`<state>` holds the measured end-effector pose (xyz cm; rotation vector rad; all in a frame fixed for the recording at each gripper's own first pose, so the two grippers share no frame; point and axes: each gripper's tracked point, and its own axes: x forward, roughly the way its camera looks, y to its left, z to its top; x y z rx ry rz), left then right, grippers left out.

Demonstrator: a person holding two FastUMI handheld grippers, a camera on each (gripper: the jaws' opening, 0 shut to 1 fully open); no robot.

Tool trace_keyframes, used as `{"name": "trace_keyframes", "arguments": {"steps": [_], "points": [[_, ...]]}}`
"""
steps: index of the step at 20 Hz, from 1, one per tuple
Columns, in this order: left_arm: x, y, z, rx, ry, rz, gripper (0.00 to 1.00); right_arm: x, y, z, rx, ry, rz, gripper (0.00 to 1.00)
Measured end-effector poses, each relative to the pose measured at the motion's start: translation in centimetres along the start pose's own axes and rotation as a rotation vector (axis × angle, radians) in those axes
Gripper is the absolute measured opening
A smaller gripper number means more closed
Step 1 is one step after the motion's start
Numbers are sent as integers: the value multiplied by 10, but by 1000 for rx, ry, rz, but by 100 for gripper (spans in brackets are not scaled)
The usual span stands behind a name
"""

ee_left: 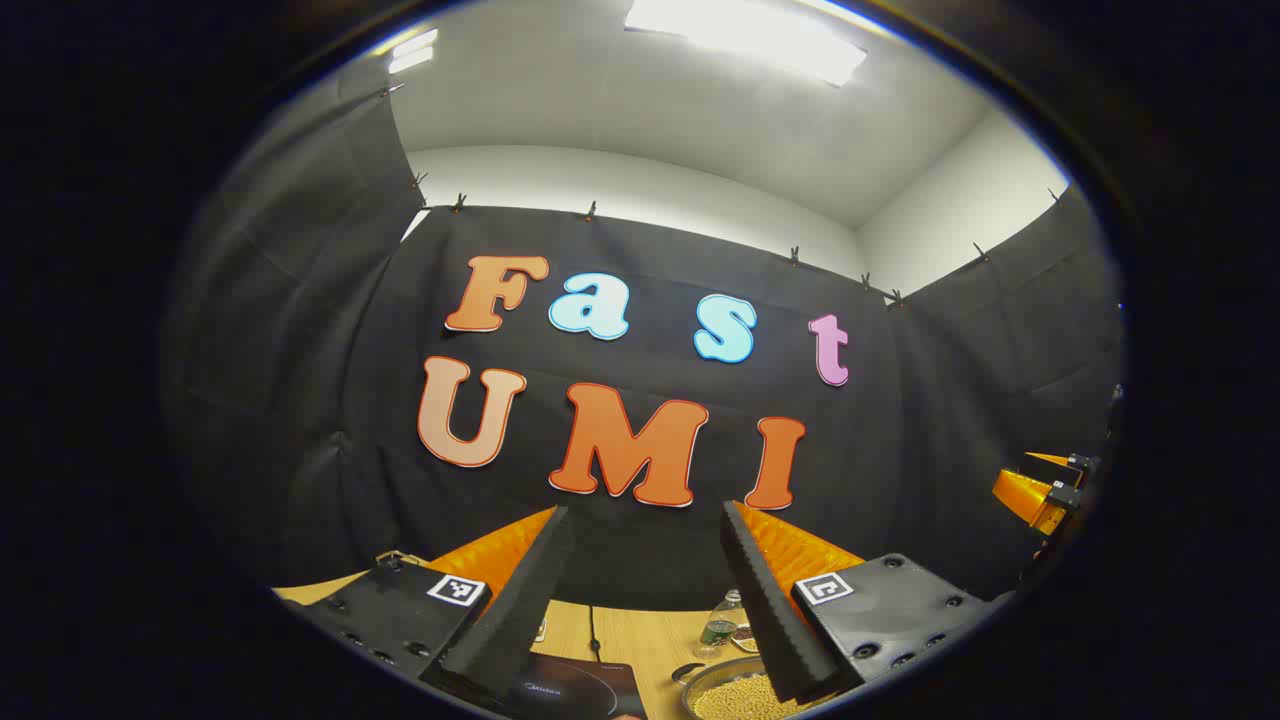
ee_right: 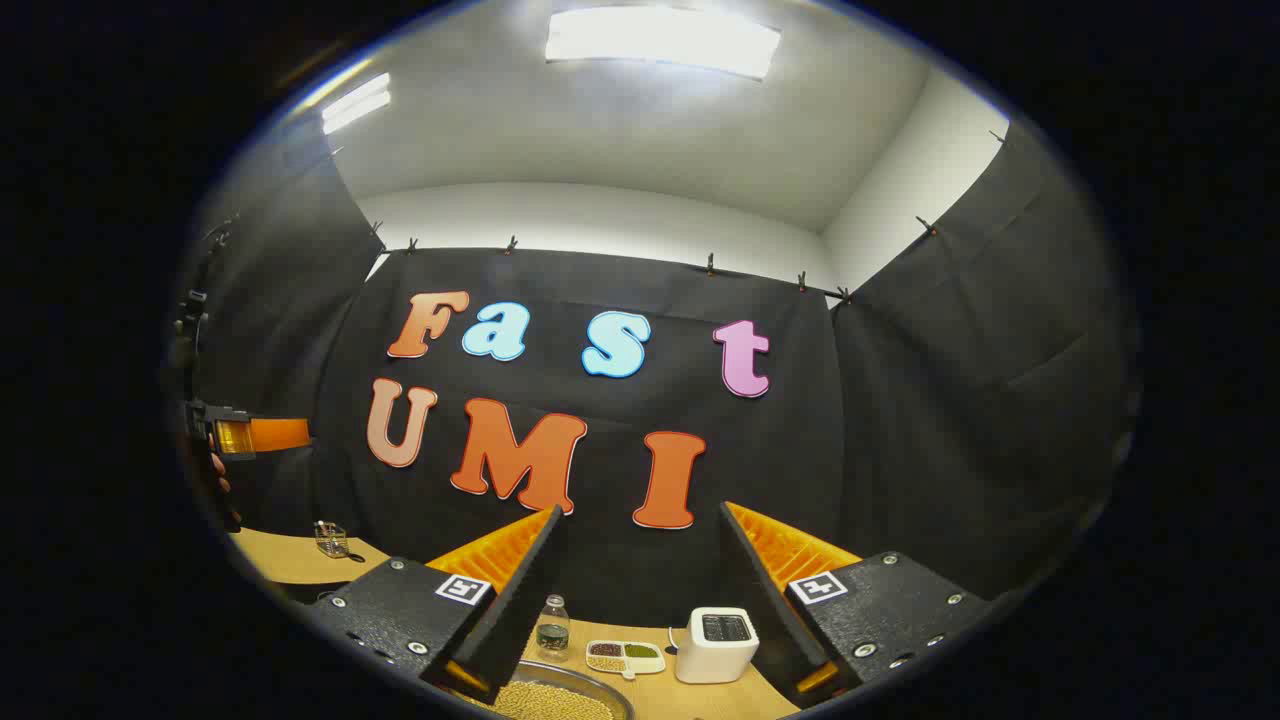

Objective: First push the handle of the pot to place it horizontally, then grasp the pot with both hands and set it on the induction cooktop.

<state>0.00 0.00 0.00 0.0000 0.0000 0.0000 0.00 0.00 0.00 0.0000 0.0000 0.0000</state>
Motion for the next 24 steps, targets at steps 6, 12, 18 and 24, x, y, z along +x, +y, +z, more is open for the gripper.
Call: {"name": "trace_keyframes", "arguments": {"steps": [6, 12, 18, 24], "points": [[3, 6, -1, 37, 10, 19, 97, 6, 10, 1, -2, 7, 10, 93], [-1, 15, 2, 53, 8, 44, 97, 6, 15, 7, 0, 5, 19, 93], [-6, 20, 14, 57, -32, 70, 96, 2, 12, 13, 10, 19, 18, 93], [-9, 27, 18, 67, -41, 89, 96, -3, 6, 2, 20, 38, 17, 93]]}}
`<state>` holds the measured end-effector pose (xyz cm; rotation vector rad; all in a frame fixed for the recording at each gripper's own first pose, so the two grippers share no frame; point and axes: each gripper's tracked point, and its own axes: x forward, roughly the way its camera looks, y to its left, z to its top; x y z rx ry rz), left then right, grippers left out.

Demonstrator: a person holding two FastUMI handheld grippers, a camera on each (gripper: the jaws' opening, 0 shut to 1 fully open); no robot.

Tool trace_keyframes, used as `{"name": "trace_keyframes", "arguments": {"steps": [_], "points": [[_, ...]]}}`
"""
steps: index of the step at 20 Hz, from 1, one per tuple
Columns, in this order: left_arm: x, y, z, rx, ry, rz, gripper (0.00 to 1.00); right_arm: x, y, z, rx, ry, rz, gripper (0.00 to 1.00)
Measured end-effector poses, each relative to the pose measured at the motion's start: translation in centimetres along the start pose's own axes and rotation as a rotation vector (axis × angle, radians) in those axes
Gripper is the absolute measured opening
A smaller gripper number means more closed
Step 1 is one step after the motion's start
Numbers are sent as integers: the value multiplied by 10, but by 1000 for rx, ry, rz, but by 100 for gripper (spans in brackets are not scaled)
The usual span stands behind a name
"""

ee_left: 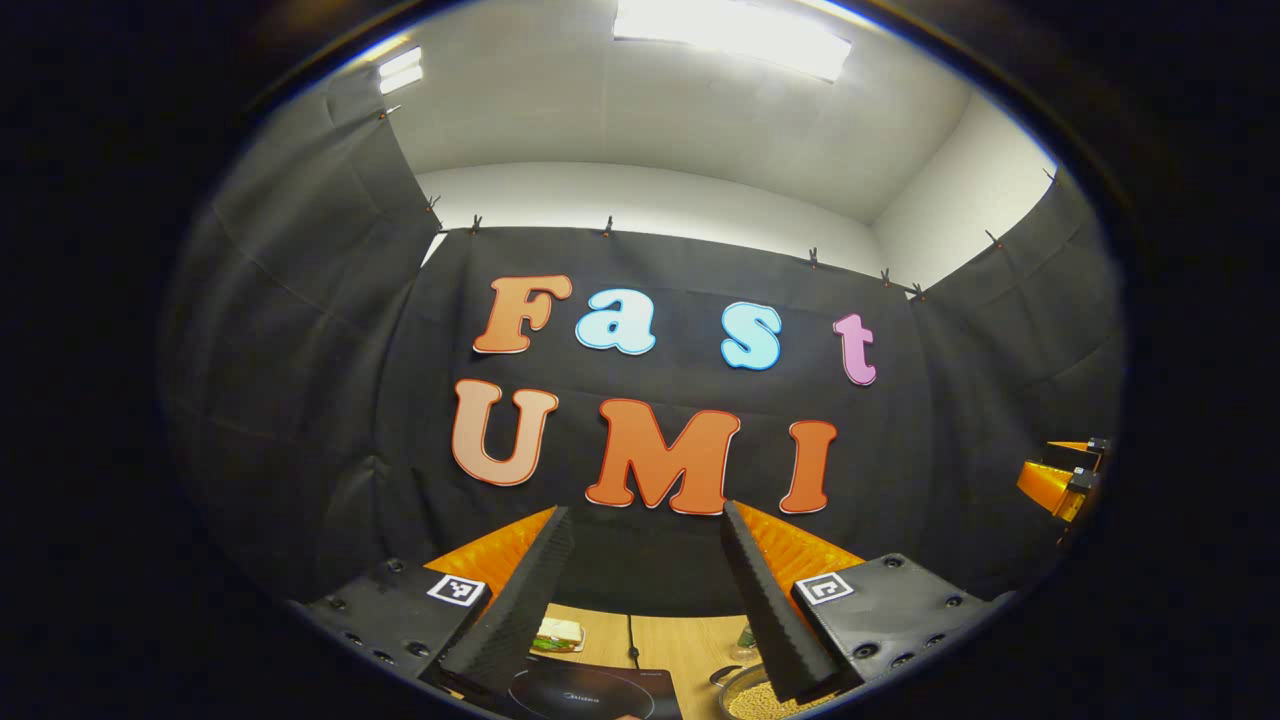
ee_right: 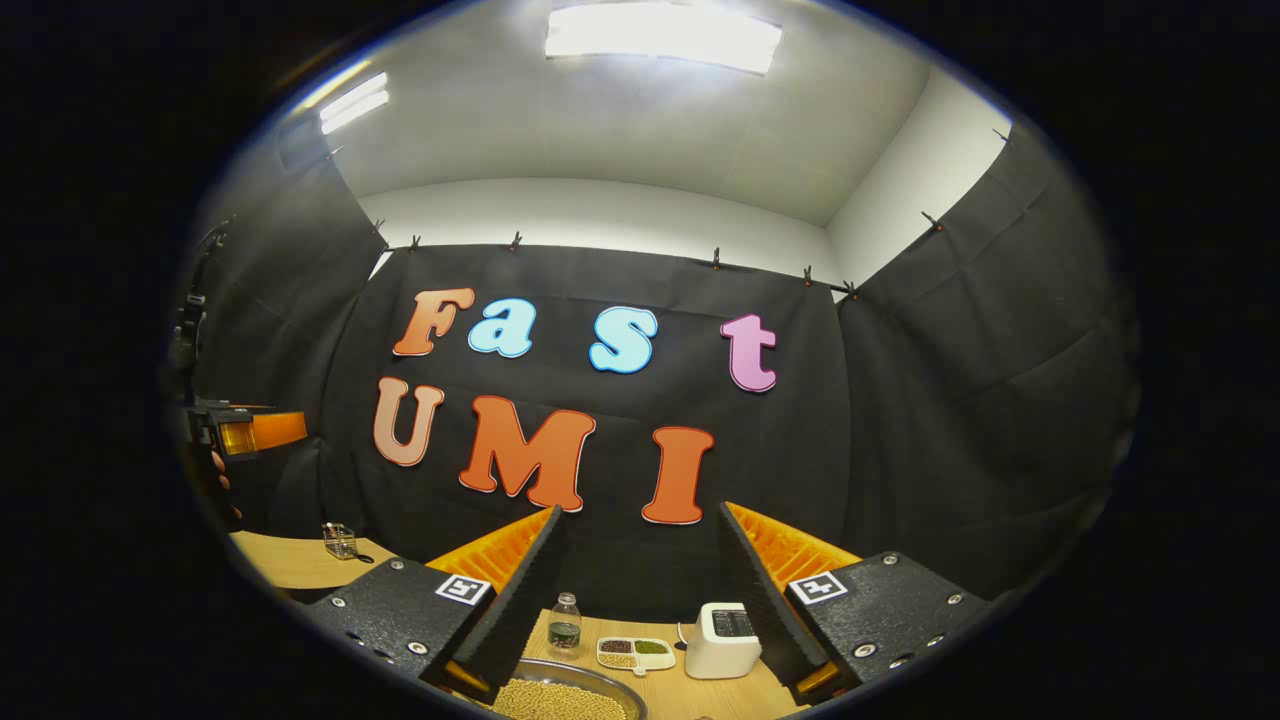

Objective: First push the handle of the pot to place it horizontally, then grasp the pot with both hands and set it on the induction cooktop.

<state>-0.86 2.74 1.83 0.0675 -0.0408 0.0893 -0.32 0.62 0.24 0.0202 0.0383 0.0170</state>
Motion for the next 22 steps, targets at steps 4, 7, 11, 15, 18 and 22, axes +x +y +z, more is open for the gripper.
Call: {"name": "trace_keyframes", "arguments": {"steps": [4, 7, 11, 15, 18, 22], "points": [[-2, -3, -2, -10, -1, -5, 97, -4, -1, -15, 26, 34, 13, 93], [0, 0, -5, -21, -4, 6, 97, -7, -2, -36, 32, 76, 12, 93], [2, 2, -14, -15, 9, 8, 97, -12, 3, -72, 46, 152, 26, 93], [7, 9, -18, -2, 16, 27, 97, -17, 6, -105, 41, 236, 41, 88], [9, 10, -22, -8, 16, 30, 97, -27, 13, -132, 42, 305, 63, 83], [14, 16, -37, 54, 5, 66, 97, -40, 28, -174, 55, 419, 89, 71]]}}
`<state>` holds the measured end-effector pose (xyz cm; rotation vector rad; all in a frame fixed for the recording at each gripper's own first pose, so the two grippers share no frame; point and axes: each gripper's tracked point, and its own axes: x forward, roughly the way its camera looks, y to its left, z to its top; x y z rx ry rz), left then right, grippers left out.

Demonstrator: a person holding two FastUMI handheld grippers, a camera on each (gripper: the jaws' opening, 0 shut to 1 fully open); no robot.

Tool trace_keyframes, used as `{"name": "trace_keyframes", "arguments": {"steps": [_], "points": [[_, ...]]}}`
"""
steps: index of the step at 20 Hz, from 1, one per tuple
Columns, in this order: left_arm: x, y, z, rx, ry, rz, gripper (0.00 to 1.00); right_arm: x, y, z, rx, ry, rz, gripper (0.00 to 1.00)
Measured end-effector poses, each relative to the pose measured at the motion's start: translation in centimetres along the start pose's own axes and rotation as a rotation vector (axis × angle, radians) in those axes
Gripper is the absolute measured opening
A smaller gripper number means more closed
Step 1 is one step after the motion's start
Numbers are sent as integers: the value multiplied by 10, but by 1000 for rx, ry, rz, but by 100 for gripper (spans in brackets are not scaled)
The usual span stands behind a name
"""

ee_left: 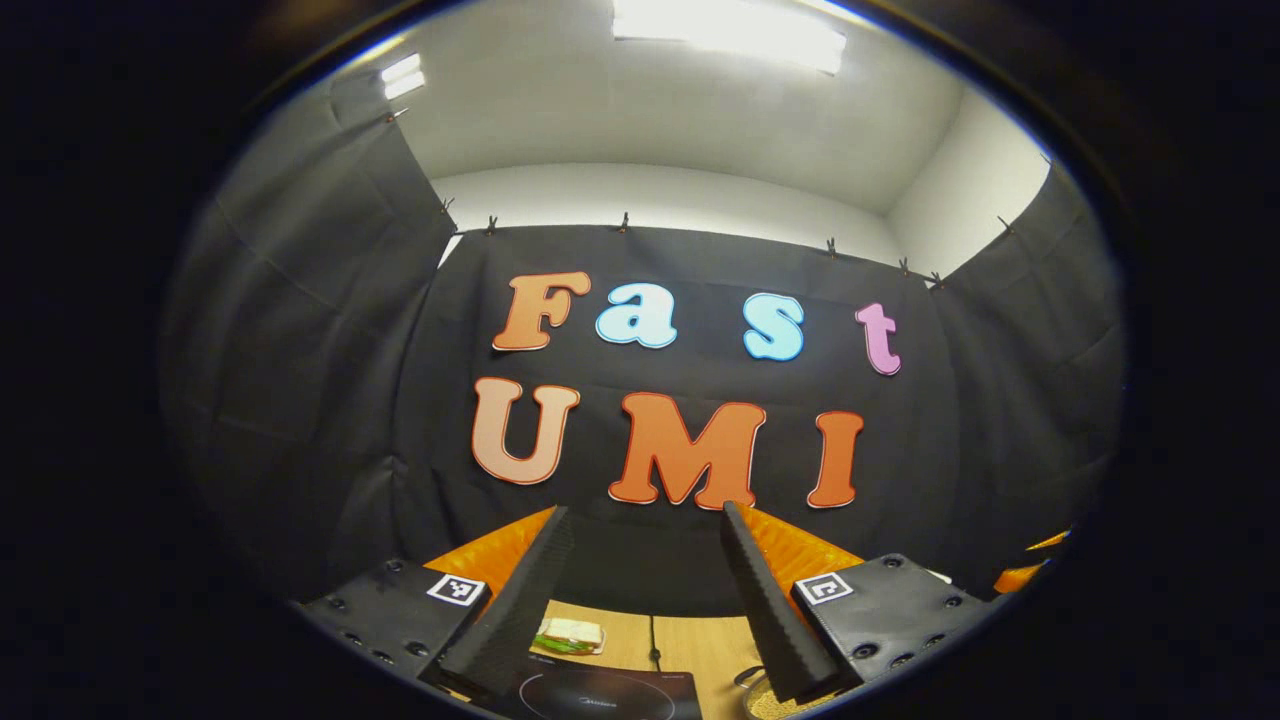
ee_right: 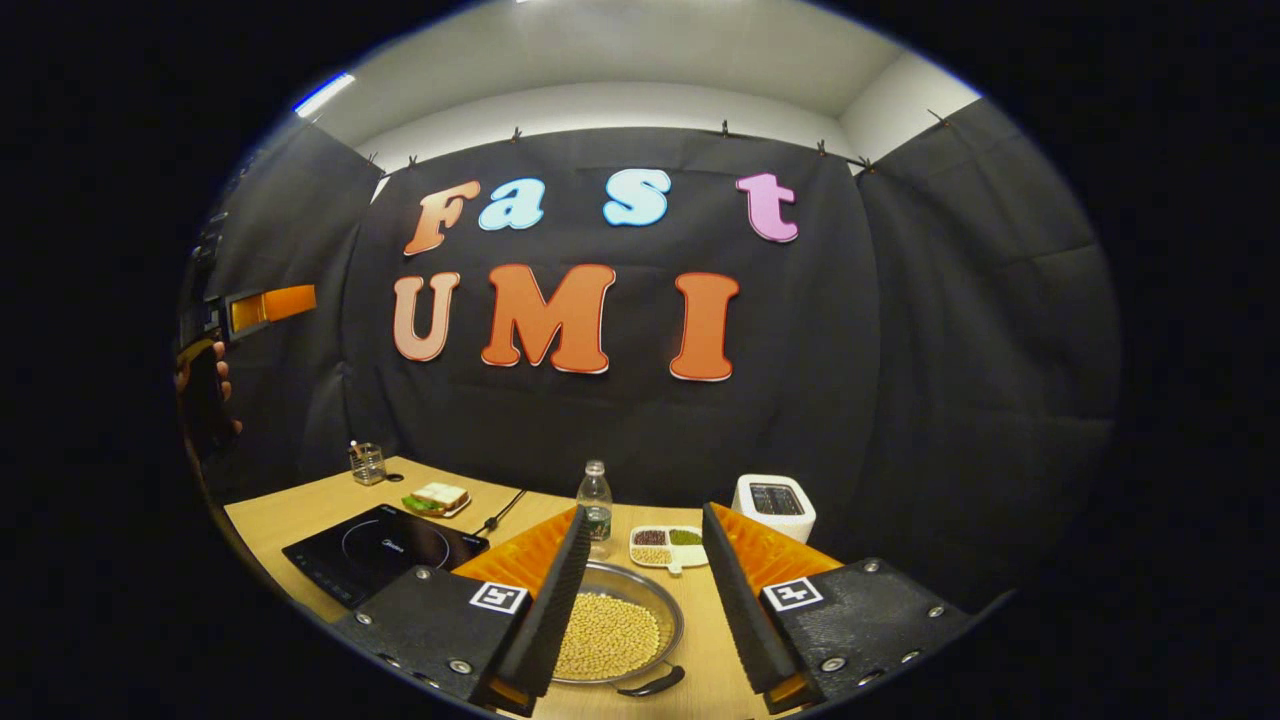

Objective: First push the handle of the pot to place it horizontally, then grasp the pot with both hands and set it on the induction cooktop.

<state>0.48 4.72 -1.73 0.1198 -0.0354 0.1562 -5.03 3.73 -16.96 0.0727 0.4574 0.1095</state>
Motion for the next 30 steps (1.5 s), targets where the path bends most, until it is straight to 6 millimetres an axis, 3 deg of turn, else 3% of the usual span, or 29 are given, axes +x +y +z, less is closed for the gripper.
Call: {"name": "trace_keyframes", "arguments": {"steps": [4, 6, 7, 9, 14, 21, 25, 30], "points": [[4, 0, -10, 46, 10, 16, 97, 1, 10, -30, 13, 80, 30, 54], [5, 4, -8, 57, 0, 34, 97, -4, 23, -51, 26, 133, 78, 41], [5, 3, -8, 58, -1, 36, 97, -6, 27, -64, 22, 172, 93, 29], [6, 4, -11, 56, 4, 36, 97, -8, 27, -82, 18, 222, 92, 18], [0, 17, -13, 58, 21, 54, 97, -11, 36, -128, 155, 380, 133, 0], [-8, 36, -6, 64, 8, 88, 97, -22, 63, -201, 302, 624, 161, 0], [-10, 48, -2, 87, -10, 118, 97, -22, 67, -226, 320, 722, 150, 0], [-8, 60, -19, 62, 24, 141, 97, -24, 62, -248, 380, 813, 123, 0]]}}
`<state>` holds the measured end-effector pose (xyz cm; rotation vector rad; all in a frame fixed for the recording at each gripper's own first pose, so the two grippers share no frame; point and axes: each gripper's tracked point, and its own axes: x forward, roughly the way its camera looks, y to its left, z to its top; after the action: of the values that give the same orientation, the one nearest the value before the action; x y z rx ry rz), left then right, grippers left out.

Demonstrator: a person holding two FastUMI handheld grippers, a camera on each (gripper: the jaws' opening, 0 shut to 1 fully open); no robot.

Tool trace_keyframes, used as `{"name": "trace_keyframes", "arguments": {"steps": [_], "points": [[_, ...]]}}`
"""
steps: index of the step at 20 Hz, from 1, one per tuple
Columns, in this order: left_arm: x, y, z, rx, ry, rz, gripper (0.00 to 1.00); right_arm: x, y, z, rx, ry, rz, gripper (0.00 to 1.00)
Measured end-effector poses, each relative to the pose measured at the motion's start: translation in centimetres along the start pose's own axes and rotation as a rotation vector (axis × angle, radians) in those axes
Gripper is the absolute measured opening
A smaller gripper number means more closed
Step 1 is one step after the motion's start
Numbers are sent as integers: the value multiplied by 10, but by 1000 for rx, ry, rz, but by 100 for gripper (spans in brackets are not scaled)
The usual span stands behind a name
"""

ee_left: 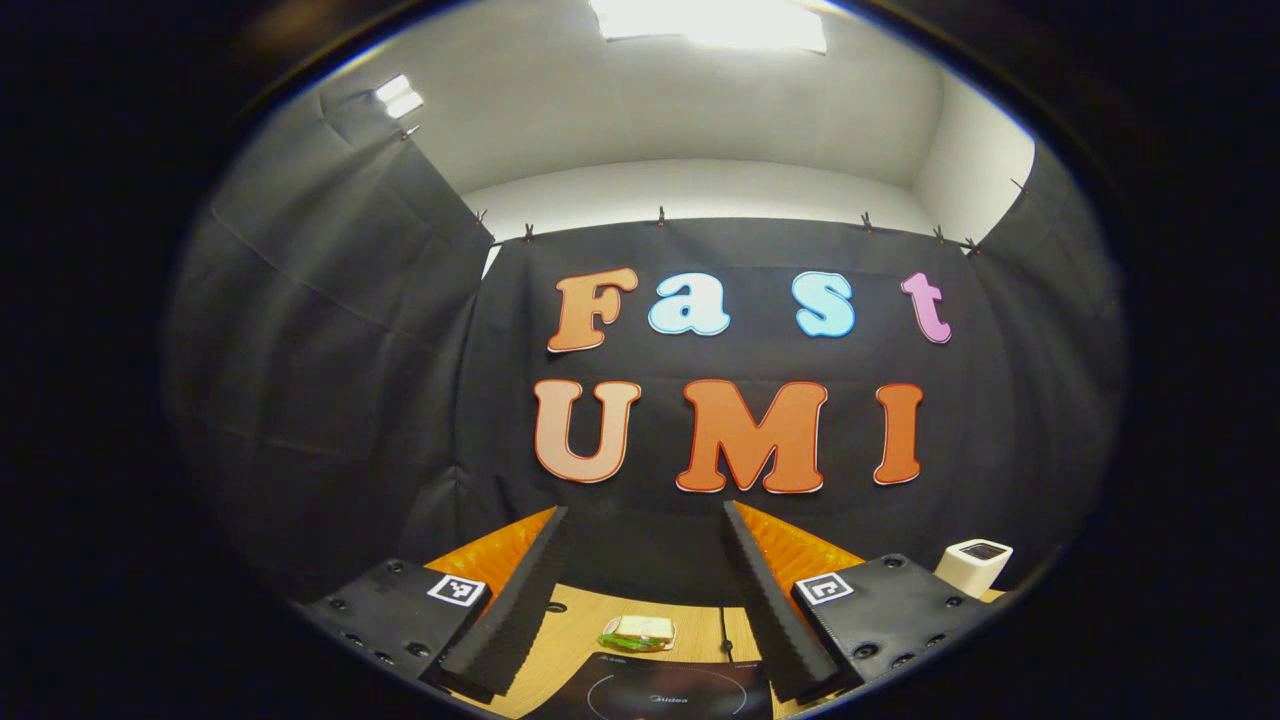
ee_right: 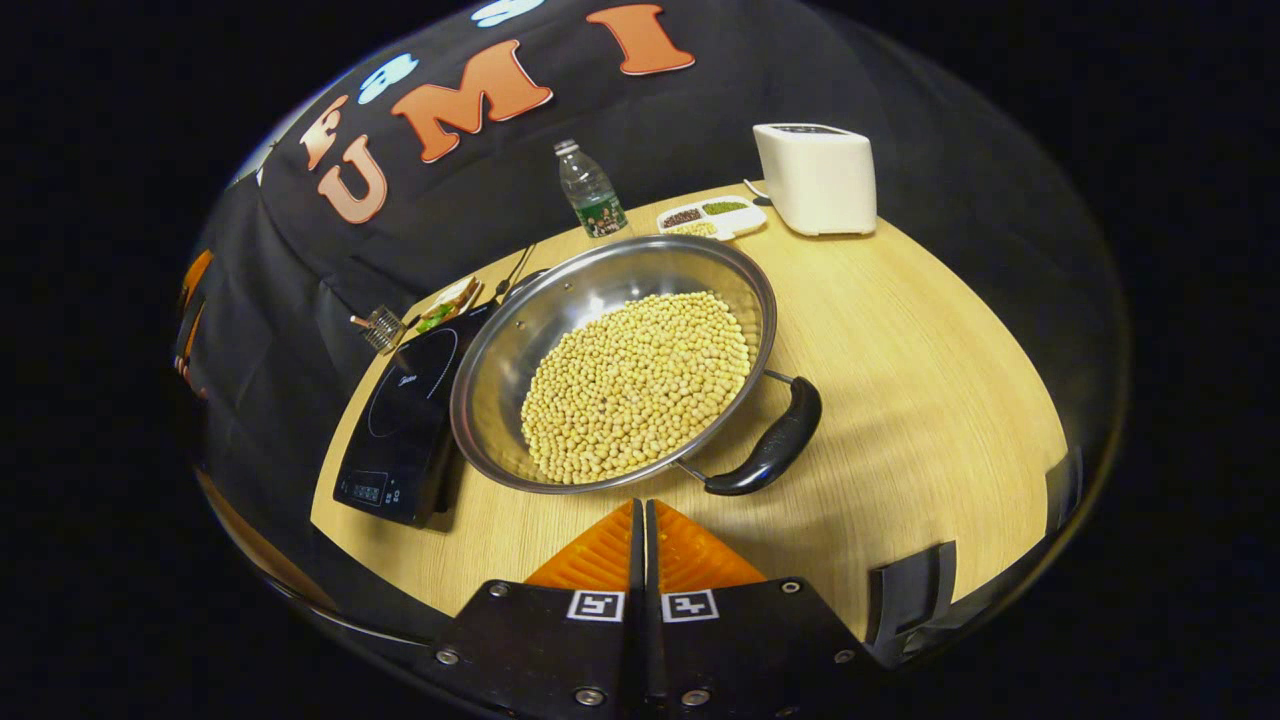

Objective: First push the handle of the pot to place it horizontally, then grasp the pot with both hands and set it on the induction cooktop.

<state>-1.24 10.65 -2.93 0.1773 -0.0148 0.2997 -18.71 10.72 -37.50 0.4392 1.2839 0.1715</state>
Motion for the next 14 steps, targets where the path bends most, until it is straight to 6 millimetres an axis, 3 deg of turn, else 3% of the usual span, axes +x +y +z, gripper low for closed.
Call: {"name": "trace_keyframes", "arguments": {"steps": [7, 14], "points": [[3, -4, -15, -2, 38, -24, 97, 21, -14, -3, 73, 102, -49, 0], [9, -10, -40, -45, 104, -46, 96, 25, -19, 5, 143, 164, -40, 0]]}}
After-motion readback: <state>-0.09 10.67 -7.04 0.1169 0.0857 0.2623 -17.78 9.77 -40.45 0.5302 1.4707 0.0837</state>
